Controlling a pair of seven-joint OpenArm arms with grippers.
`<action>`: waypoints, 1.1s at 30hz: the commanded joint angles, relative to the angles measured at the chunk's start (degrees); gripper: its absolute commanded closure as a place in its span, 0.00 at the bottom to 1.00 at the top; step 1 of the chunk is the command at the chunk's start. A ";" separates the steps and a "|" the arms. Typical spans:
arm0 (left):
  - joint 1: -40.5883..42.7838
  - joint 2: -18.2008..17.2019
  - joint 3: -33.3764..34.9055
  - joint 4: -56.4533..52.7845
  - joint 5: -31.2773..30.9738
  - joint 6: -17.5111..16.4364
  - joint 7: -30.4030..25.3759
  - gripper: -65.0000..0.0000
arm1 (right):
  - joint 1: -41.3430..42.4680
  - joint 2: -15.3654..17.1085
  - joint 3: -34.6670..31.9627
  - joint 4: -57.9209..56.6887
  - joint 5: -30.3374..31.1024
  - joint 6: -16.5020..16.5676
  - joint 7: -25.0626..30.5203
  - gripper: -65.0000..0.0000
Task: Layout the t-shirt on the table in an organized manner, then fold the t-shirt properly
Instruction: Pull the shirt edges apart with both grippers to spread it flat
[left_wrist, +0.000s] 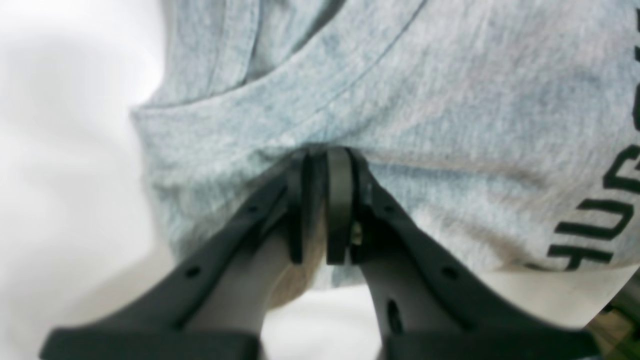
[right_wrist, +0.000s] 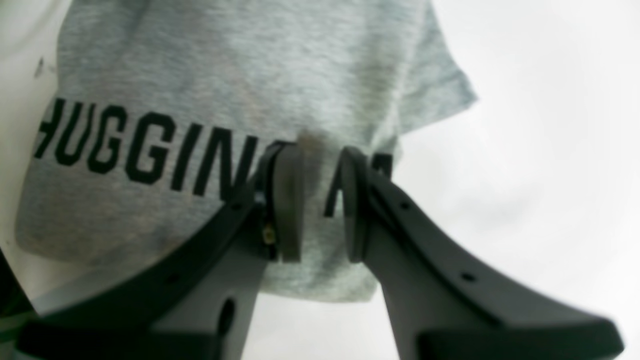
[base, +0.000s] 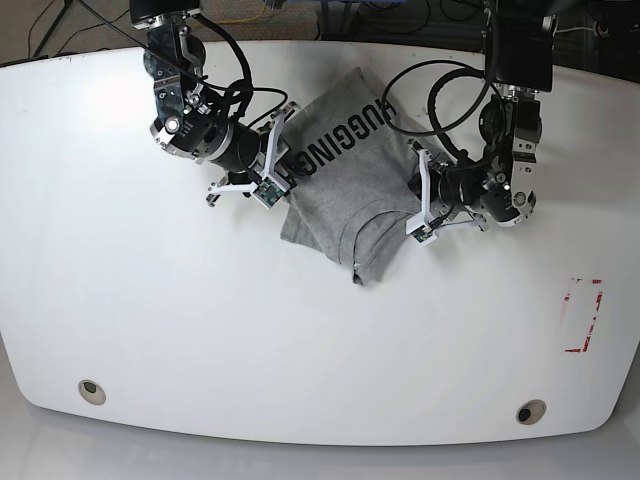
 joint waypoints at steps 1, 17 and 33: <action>-1.87 -0.26 -0.35 4.54 -0.69 -0.08 1.27 0.94 | 1.02 0.34 0.21 0.84 0.60 0.20 1.43 0.81; 8.41 -0.26 -0.18 16.50 -0.69 -0.08 3.99 0.94 | 3.39 0.42 0.13 -10.59 0.60 0.64 8.38 0.81; 6.04 -4.22 5.98 -6.18 -0.34 -0.08 -12.19 0.94 | -1.44 -1.07 -0.05 -14.01 0.69 0.20 11.10 0.81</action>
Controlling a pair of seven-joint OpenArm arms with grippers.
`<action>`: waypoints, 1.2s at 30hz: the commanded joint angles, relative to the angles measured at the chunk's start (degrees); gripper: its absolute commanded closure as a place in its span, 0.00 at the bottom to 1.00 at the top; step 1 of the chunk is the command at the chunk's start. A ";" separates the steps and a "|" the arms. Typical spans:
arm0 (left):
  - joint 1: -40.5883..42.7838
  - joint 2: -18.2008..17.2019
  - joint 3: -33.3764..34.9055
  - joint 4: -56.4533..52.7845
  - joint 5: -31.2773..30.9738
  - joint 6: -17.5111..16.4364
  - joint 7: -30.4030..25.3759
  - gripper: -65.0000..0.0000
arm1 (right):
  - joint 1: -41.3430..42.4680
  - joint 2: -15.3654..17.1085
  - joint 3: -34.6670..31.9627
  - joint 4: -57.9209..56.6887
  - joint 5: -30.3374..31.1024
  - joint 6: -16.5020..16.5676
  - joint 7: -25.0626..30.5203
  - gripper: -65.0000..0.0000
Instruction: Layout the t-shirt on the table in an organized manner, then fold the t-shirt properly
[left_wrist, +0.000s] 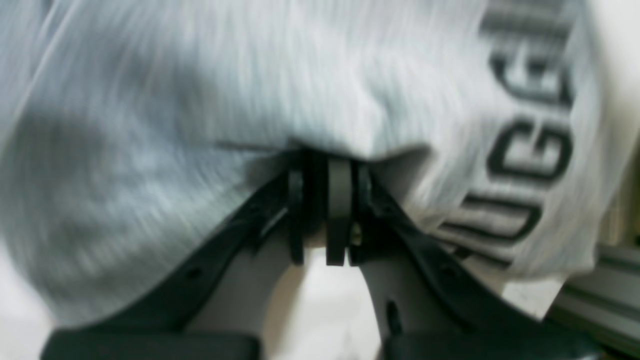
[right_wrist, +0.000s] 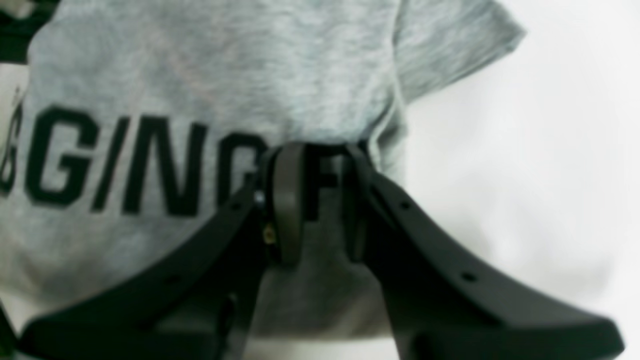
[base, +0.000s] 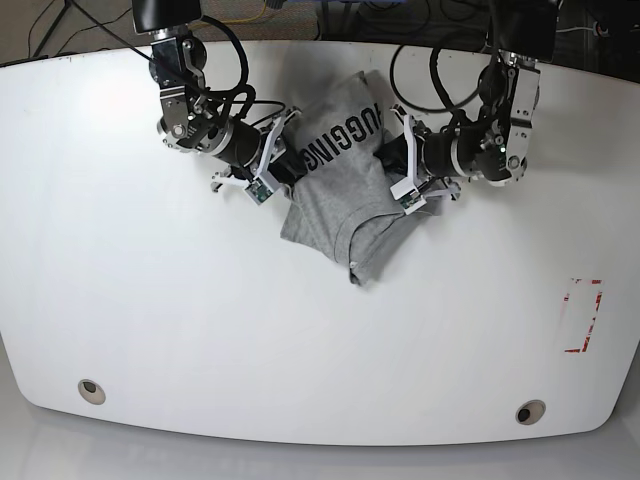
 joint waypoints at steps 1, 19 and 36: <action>-1.66 -1.27 0.71 -2.79 6.37 1.43 5.28 0.94 | -1.49 -1.05 -0.18 1.35 -0.50 0.48 -1.36 0.81; -16.87 -9.71 5.81 -4.38 6.20 1.43 5.37 0.94 | -6.24 -6.33 -0.18 3.46 -0.58 0.39 -1.36 0.81; -15.90 -2.94 -1.05 10.57 6.46 1.43 11.08 0.94 | -5.53 -5.09 1.93 22.27 -0.50 -1.63 -9.45 0.81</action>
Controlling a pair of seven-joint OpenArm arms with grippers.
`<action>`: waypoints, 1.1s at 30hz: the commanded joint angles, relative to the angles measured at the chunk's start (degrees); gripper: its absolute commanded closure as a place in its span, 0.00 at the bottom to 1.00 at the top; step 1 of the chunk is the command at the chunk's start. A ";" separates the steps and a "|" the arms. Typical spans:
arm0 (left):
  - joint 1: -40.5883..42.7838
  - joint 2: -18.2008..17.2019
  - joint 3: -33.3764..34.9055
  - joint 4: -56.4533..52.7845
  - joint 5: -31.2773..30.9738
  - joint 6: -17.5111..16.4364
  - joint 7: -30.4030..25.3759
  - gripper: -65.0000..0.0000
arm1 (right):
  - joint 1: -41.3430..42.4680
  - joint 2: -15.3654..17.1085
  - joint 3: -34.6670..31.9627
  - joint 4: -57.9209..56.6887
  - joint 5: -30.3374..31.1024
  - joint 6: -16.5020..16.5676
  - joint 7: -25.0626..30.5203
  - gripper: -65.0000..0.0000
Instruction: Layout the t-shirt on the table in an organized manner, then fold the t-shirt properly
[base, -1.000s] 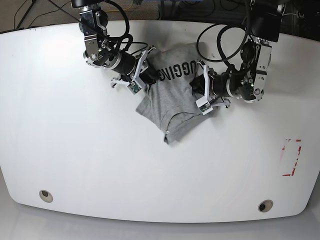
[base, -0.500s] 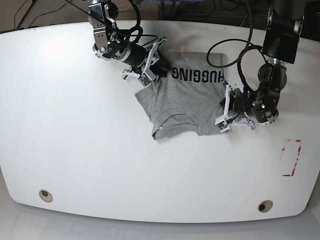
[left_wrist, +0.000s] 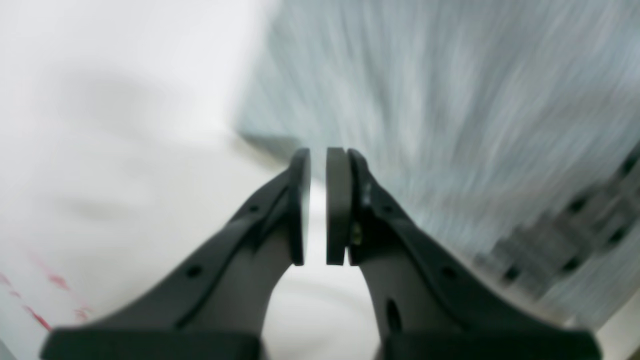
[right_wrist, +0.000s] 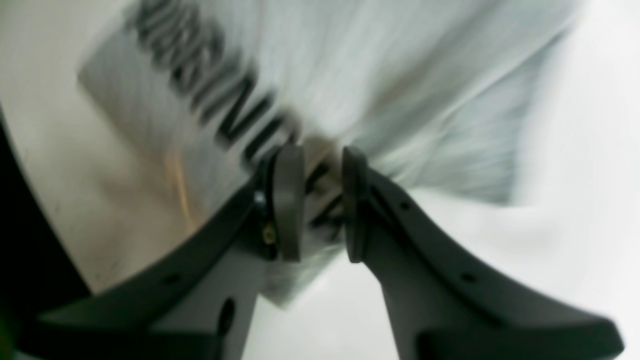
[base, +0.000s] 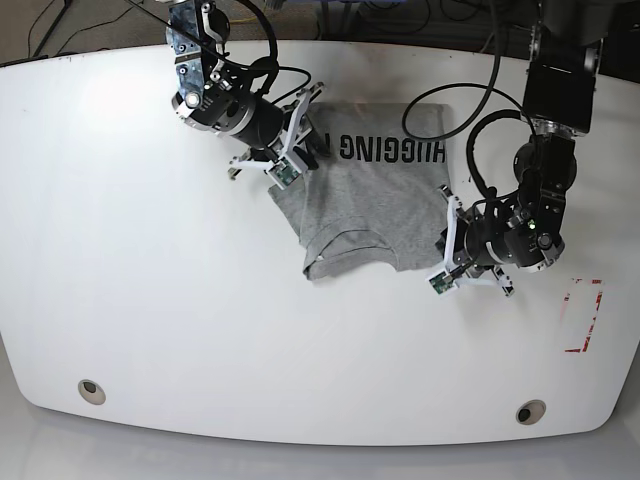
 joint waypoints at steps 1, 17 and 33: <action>0.91 2.68 -1.99 3.53 -0.47 -0.10 0.20 0.94 | 0.52 0.65 1.19 4.11 0.84 -0.08 0.67 0.81; 15.33 13.23 0.38 7.05 -0.38 5.13 -20.90 0.94 | 2.81 4.43 17.98 5.78 1.37 0.45 0.59 0.80; 20.08 11.04 6.01 -11.15 7.79 11.90 -35.58 0.94 | 2.37 5.23 22.55 5.70 1.45 0.54 0.59 0.81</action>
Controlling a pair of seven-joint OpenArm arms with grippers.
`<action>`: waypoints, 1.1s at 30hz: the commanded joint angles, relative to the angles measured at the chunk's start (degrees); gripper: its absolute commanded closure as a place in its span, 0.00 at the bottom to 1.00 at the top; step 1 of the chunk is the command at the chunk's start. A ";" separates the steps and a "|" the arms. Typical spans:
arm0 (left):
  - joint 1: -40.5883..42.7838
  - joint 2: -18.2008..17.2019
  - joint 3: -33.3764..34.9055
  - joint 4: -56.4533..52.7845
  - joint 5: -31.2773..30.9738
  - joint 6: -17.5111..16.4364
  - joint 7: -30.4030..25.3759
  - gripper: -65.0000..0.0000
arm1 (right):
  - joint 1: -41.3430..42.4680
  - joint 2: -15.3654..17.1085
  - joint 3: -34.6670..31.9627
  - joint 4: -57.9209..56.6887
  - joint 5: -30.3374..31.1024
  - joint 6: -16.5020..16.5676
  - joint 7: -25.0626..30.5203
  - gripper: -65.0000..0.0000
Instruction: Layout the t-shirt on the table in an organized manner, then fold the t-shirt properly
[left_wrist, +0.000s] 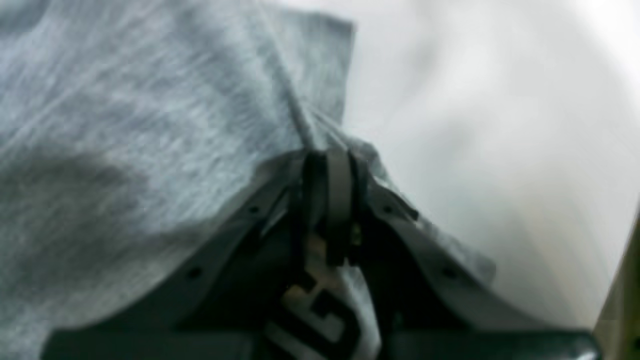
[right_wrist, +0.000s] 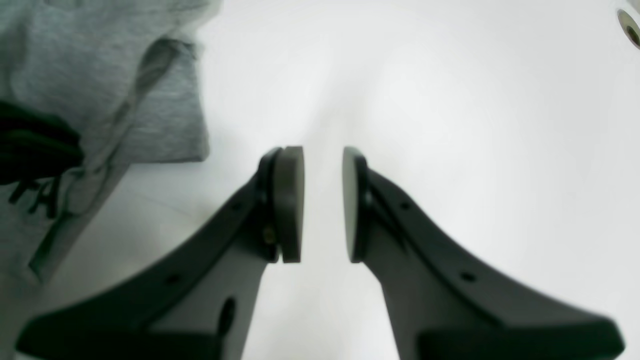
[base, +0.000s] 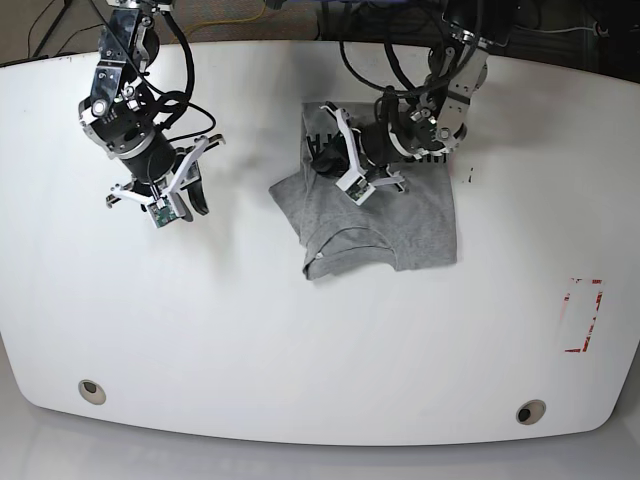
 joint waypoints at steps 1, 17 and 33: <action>-0.56 -1.84 -1.05 -2.08 2.50 0.55 2.12 0.94 | 0.07 0.48 0.26 0.95 0.93 0.04 1.20 0.81; 5.51 -14.15 -12.39 -5.24 2.50 -11.09 5.20 0.94 | -0.02 0.39 0.26 0.95 0.93 0.04 1.20 0.81; 14.92 -24.52 -29.36 -5.33 2.50 -11.09 5.28 0.94 | 0.07 0.04 0.26 0.95 0.93 3.77 1.20 0.81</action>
